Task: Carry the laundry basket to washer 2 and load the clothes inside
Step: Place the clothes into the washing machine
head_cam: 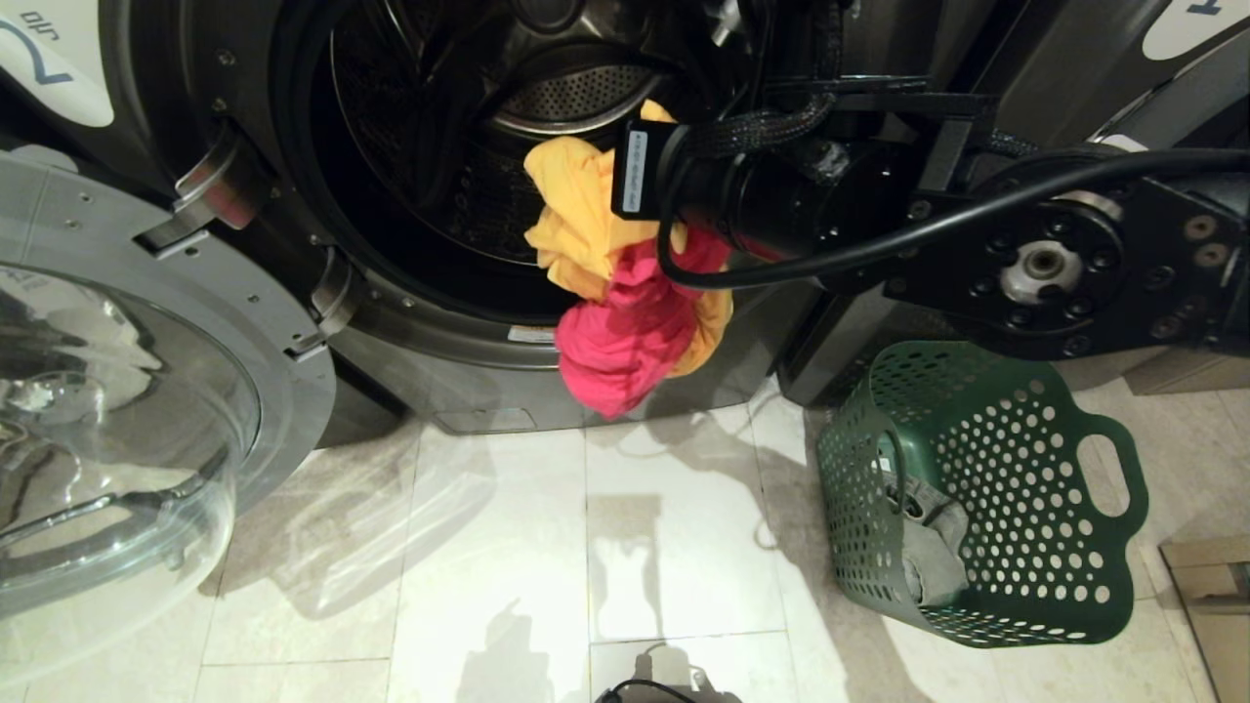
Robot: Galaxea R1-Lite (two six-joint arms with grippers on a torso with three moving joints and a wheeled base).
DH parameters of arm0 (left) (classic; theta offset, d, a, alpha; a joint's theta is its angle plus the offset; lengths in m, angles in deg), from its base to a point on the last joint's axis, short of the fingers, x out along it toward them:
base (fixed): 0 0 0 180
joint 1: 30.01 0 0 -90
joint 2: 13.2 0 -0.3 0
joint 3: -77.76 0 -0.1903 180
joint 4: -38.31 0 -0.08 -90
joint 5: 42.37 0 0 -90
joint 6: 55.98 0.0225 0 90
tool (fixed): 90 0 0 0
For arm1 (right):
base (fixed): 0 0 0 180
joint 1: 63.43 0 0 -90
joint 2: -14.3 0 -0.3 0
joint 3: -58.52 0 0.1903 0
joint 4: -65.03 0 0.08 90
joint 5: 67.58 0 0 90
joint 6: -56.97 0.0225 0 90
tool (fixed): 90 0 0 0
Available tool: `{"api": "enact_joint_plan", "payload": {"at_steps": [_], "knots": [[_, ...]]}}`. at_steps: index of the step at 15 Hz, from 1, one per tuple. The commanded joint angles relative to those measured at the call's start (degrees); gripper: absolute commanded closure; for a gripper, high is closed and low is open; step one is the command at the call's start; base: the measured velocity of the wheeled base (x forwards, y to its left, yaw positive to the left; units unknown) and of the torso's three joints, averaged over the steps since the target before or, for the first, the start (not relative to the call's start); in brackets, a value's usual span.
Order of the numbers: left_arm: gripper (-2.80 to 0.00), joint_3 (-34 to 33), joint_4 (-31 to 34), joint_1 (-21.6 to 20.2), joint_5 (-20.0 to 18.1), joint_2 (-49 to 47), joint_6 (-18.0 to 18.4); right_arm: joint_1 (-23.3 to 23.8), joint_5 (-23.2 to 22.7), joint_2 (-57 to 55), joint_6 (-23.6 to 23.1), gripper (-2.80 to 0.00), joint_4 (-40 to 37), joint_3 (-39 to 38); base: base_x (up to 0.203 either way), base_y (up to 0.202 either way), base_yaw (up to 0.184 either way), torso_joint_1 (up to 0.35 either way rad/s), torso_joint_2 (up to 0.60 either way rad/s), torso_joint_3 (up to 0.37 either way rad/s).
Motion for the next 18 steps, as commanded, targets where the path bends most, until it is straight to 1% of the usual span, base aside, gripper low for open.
{"api": "enact_joint_plan", "payload": {"at_steps": [1, 2, 4, 6, 8, 10, 13, 18], "knots": [[0.00, 0.0, 0.0, 0.0, 0.0, -0.1, 0.0, -0.3, 0.9, -6.1, -5.8, 0.00, 5.0, 3.1, 0.000, 0.000, 0.000, 0.000, 0.00, 0.000], [0.00, 0.0, 0.0, 0.0, 0.0, -0.1, -0.1, -0.3, 1.8, -7.2, -8.2, 0.00, 7.2, 3.1, 0.000, 0.000, 0.000, 0.000, 0.00, 0.000], [0.00, 0.0, 0.0, 0.0, 0.0, -0.1, 0.0, -0.7, 2.9, -8.3, -11.7, 0.00, 8.3, 3.1, 0.000, 0.000, 0.000, 0.000, 0.00, 0.000], [0.00, 0.0, 0.0, 0.0, 0.0, -0.1, 0.0, -1.2, 3.0, -8.2, -13.2, 0.00, 8.2, 3.1, 0.000, 0.000, 0.000, 0.000, 0.00, 0.000], [0.00, 0.0, 0.0, 0.0, 0.0, -0.1, 0.0, -1.3, 4.5, -8.3, -14.3, 0.00, 8.0, 3.1, 0.000, 0.000, 0.000, 0.000, 0.00, 0.000], [0.00, 0.0, 0.0, 0.0, 0.0, -0.1, 0.0, -1.3, 4.9, -8.2, -17.2, 0.00, 8.0, 2.9, 0.000, 0.000, 0.000, 0.000, 0.00, 0.000], [0.00, 0.0, 0.0, 0.0, 0.0, -0.1, 0.0, -1.2, 4.4, -7.6, -20.3, 0.00, 8.1, 3.0, 0.000, 0.000, 0.000, 0.000, 0.00, 0.000], [0.00, 0.0, 0.0, 0.0, 0.0, -0.1, 0.0, -1.2, 4.5, -6.9, -21.4, 0.00, 8.3, 2.9, 0.000, 0.000, 0.000, 0.000, 0.00, 0.000]]}}
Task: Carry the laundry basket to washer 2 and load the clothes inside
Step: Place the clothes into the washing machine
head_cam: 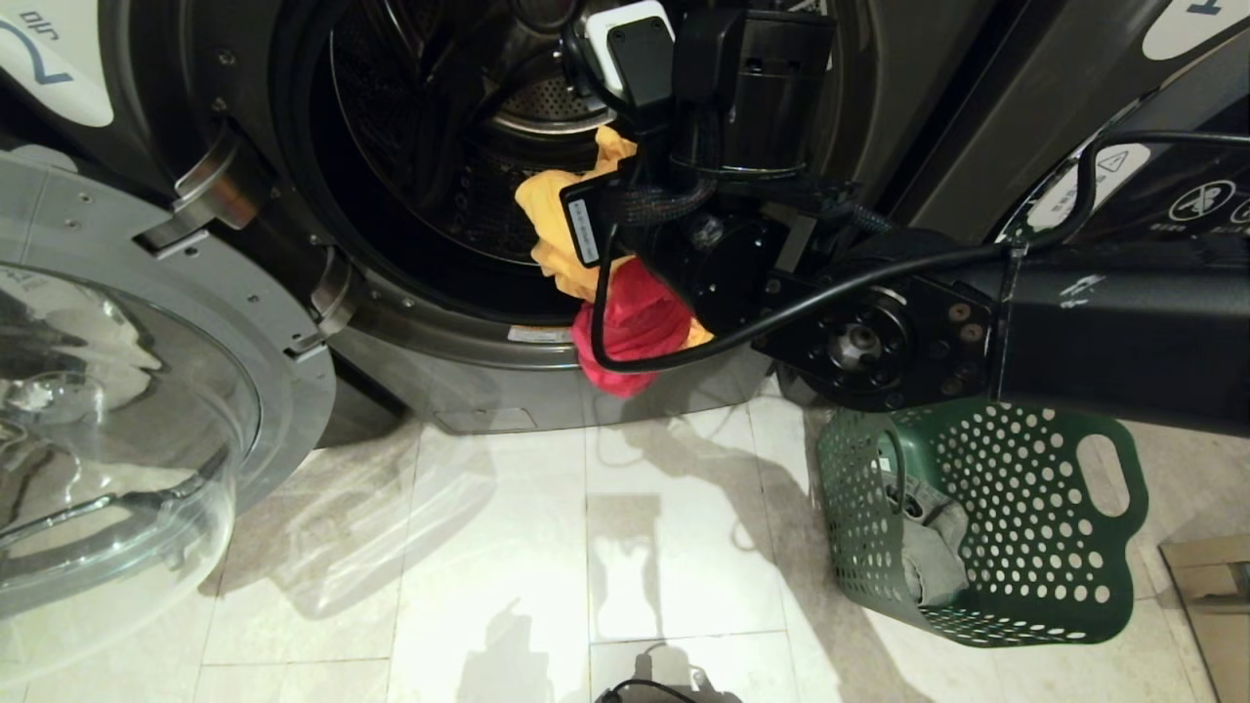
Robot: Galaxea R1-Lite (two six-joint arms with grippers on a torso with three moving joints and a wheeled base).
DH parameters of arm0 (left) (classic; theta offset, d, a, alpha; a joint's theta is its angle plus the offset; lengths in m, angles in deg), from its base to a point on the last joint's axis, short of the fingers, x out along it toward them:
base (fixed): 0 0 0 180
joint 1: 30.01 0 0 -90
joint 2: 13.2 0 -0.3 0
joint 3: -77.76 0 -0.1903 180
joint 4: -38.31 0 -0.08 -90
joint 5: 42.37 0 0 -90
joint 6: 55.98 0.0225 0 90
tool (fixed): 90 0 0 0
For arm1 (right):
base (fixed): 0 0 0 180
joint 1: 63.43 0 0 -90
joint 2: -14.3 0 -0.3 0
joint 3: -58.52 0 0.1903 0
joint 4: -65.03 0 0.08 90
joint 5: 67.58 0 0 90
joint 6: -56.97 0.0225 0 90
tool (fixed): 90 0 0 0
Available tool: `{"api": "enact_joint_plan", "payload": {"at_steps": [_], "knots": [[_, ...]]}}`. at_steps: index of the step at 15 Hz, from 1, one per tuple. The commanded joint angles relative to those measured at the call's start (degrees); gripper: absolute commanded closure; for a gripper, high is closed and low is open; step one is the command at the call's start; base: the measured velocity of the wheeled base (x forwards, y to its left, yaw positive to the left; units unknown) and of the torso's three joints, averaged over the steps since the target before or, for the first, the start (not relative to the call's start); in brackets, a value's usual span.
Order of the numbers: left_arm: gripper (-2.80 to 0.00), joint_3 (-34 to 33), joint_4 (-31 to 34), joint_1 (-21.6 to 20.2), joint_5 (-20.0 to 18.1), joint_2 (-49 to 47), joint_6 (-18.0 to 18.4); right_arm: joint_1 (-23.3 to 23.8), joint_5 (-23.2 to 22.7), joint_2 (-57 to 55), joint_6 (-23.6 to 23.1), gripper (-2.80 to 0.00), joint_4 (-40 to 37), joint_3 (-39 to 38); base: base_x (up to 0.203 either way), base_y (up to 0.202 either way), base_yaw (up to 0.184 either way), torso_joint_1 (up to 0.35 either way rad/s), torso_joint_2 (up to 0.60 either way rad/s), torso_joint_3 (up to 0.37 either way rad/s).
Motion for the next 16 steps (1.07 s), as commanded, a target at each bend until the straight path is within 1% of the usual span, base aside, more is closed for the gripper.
{"api": "enact_joint_plan", "payload": {"at_steps": [1, 7, 9, 12, 14, 16], "knots": [[0.00, 0.0, 0.0, 0.0, 0.0, -0.1, 0.0, 0.0, 0.2, 0.6, -0.2, 0.00, 0.1, -0.1, 0.000, 0.000, 0.000, 0.000, 0.00, 0.000], [0.00, 0.0, 0.0, 0.0, 0.0, -0.1, 0.0, 0.0, 0.0, 0.4, -1.2, 0.00, 0.2, 0.0, 0.000, 0.000, 0.000, 0.000, 0.00, 0.000], [0.00, 0.0, 0.0, 0.0, 0.0, -0.1, 0.0, 0.2, 0.1, 0.3, -1.3, 0.00, 0.2, -0.1, 0.004, -0.006, 0.118, 0.006, 0.01, 0.002], [0.00, 0.0, 0.0, 0.0, 0.0, -0.1, 0.0, 0.4, 0.2, 0.3, -1.4, 0.00, 0.2, -0.1, 0.001, -0.006, 0.174, 0.005, 0.01, 0.002], [0.00, 0.0, 0.0, 0.0, 0.0, -0.1, 0.0, 1.8, 0.4, 0.3, -2.2, 0.00, 0.1, -0.4, 0.001, -0.010, 0.173, -0.001, 0.00, 0.002], [0.00, 0.0, 0.0, 0.0, 0.0, -0.1, 0.0, 4.4, 0.5, 1.0, -3.9, 0.00, 0.2, -2.1, 0.001, -0.004, 0.134, 0.002, 0.00, 0.004]]}}
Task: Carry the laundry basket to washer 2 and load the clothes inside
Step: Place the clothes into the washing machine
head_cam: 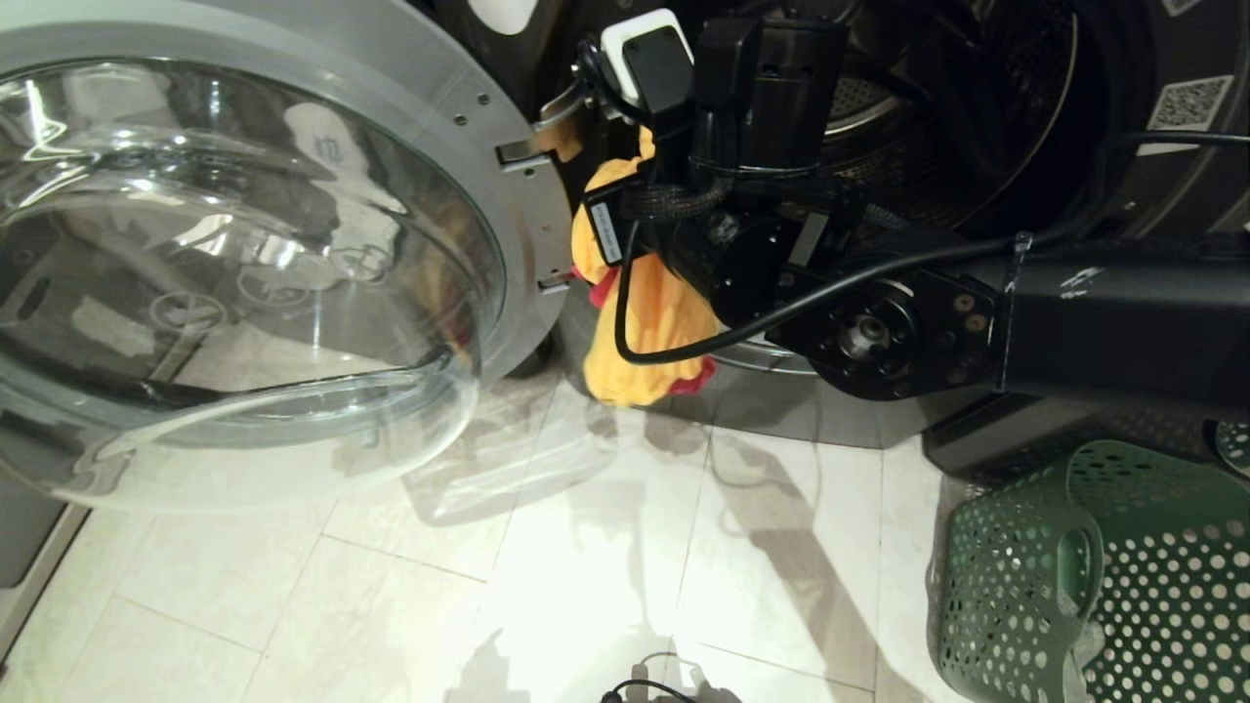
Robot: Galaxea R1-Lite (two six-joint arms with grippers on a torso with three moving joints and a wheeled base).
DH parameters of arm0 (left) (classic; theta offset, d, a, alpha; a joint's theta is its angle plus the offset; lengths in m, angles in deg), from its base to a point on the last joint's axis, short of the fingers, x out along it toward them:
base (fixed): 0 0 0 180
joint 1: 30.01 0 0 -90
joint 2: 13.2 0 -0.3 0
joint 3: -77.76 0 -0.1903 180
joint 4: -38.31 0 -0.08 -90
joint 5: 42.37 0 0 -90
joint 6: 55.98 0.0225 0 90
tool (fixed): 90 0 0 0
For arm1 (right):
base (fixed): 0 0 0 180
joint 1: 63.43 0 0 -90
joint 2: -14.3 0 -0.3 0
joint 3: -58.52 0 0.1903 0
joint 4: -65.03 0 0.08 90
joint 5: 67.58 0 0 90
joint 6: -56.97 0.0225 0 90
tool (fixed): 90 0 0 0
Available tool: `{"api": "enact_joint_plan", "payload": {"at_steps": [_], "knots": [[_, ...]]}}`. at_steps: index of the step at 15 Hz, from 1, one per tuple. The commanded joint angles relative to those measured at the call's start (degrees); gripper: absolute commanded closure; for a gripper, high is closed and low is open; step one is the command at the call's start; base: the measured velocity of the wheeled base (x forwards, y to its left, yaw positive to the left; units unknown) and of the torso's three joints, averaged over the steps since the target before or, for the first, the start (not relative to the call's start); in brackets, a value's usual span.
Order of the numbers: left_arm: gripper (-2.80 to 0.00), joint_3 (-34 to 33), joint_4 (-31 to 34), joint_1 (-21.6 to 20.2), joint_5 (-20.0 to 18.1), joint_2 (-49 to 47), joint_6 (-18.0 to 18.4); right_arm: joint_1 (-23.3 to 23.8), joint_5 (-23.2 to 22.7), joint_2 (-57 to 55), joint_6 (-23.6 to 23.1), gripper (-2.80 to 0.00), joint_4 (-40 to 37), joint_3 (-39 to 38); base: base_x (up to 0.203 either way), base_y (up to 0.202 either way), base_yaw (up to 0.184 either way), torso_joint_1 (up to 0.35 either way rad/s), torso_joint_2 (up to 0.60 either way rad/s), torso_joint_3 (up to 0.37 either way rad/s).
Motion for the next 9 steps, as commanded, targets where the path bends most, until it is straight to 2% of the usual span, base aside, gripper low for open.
{"api": "enact_joint_plan", "payload": {"at_steps": [1, 9], "knots": [[0.00, 0.0, 0.0, 0.0, 0.0, -0.1, 0.0, 2.2, 0.3, 1.1, -0.6, 0.00, 0.2, -1.7, -0.002, -0.003, 0.071, -0.002, 0.00, 0.002], [0.00, 0.0, 0.0, 0.0, 0.0, -0.1, 0.0, 4.6, 1.9, 7.8, -0.8, 0.00, 0.2, -13.4, 0.000, 0.000, 0.000, 0.000, 0.00, 0.000]]}}
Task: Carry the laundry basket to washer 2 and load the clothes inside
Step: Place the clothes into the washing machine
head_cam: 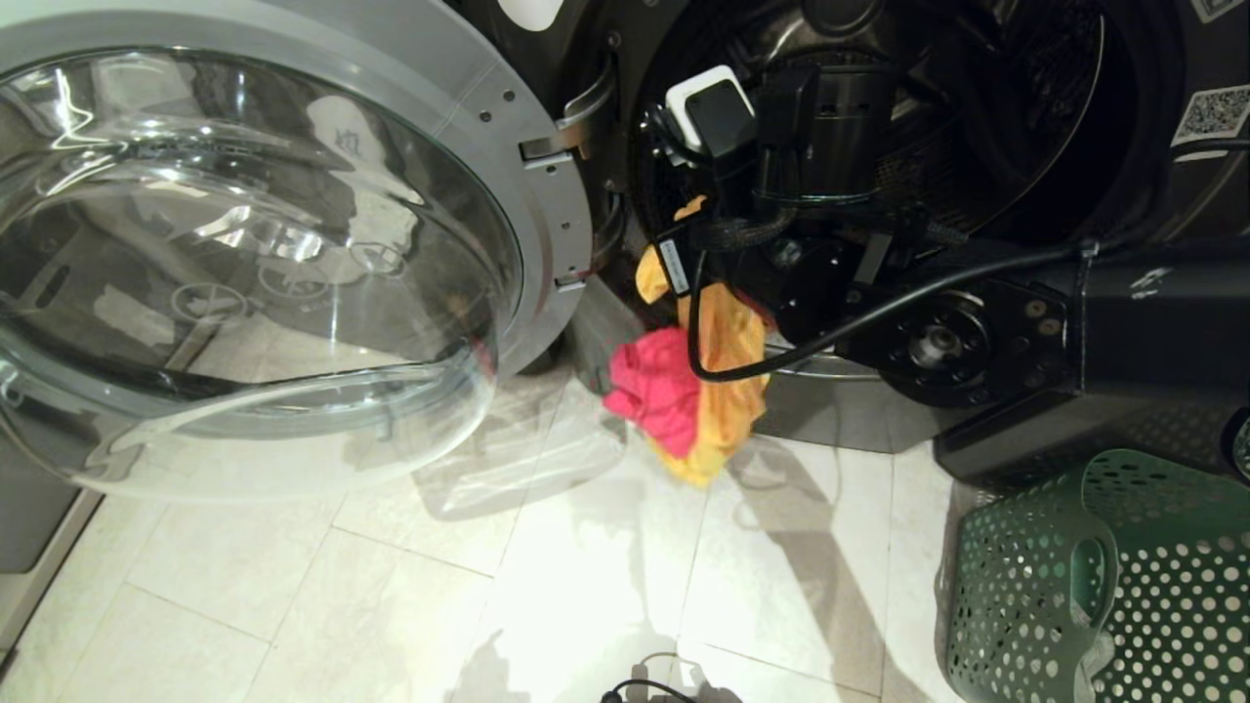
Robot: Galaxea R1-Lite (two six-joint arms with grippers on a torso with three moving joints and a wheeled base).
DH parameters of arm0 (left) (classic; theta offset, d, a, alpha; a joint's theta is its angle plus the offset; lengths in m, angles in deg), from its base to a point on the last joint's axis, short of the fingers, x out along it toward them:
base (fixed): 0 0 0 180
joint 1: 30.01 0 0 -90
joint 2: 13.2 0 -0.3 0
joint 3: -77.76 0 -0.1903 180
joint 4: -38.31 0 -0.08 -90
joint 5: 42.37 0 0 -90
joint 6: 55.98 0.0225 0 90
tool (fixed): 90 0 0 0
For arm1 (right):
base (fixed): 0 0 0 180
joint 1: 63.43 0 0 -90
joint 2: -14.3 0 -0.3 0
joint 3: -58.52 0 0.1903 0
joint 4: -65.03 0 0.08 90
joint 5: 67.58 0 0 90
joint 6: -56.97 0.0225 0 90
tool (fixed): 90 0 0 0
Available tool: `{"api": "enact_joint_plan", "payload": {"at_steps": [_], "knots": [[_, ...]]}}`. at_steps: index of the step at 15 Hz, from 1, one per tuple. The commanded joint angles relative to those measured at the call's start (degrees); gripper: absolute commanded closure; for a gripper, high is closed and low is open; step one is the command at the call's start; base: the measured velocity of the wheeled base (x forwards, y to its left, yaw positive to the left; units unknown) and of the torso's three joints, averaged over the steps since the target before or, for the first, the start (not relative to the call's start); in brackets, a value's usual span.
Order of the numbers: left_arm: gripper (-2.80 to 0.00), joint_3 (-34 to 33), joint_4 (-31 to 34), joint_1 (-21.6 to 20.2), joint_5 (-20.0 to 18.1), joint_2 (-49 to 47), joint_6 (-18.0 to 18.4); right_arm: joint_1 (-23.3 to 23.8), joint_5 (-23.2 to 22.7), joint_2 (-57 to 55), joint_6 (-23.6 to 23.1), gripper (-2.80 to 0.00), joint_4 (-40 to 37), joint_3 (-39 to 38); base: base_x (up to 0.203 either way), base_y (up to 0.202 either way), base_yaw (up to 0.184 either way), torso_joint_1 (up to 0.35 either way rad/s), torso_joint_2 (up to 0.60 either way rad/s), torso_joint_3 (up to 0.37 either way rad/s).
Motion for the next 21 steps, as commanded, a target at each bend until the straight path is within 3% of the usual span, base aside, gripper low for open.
{"api": "enact_joint_plan", "payload": {"at_steps": [1, 8, 14, 18, 21], "knots": [[0.00, 0.0, 0.0, 0.0, 0.0, -0.1, 0.0, 1.2, 0.2, 2.3, -0.1, 0.00, 0.2, -1.4, 0.000, 0.000, 0.000, 0.000, 0.00, 0.000], [0.00, 0.0, 0.0, 0.0, 0.0, -0.1, 0.0, 8.0, 1.2, 1.0, -1.9, 0.00, 2.1, 0.4, 0.000, 0.000, 0.000, 0.000, 0.00, 0.000], [0.00, 0.0, 0.0, 0.0, 0.0, -0.1, 0.0, 13.1, 2.2, -8.6, -3.7, 0.00, 5.2, 13.8, 0.000, 0.000, 0.000, 0.000, 0.00, 0.000], [0.00, 0.0, 0.0, 0.0, 0.0, -0.1, 0.0, 16.1, 3.4, -12.0, -7.0, 0.00, 17.2, 13.8, 0.000, 0.000, 0.000, 0.000, 0.00, 0.000], [0.00, 0.0, 0.0, 0.0, 0.0, -0.1, 0.0, 17.2, 3.6, -11.8, -7.5, 0.00, 20.6, 13.8, 0.000, 0.000, 0.000, 0.000, 0.00, 0.000]]}}
